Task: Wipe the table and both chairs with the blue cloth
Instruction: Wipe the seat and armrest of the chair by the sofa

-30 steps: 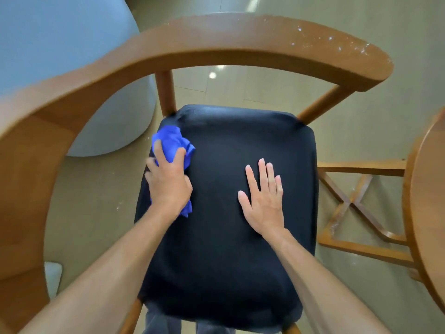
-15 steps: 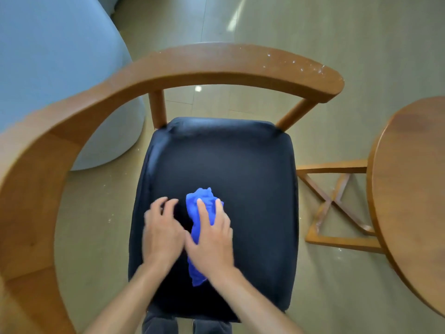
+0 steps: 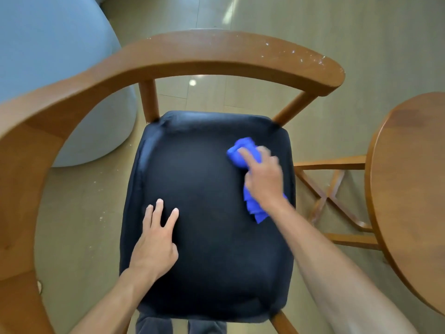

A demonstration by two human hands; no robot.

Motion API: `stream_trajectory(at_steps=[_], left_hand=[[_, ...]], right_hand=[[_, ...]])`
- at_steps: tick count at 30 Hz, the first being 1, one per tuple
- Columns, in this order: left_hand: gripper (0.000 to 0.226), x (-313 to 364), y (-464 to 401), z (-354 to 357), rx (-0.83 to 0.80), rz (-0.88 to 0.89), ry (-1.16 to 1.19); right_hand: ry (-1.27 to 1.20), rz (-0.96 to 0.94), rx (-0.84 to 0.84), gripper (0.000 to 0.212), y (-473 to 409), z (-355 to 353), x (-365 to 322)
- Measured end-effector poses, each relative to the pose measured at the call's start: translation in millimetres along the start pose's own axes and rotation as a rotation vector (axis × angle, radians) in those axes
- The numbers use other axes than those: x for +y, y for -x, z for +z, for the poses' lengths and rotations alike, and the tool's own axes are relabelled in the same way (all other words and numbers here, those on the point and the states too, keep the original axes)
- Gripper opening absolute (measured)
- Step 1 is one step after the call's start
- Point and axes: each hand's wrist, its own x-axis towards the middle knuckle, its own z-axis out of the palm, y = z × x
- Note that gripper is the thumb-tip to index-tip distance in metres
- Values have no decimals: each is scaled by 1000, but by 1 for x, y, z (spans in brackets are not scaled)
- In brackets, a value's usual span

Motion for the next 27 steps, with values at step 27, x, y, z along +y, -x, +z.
stream_trajectory(at_steps=[27], left_hand=[[49,62,80,-118,-101,115,426]], right_hand=[[-867,403,-287,90,124,-166,-58]])
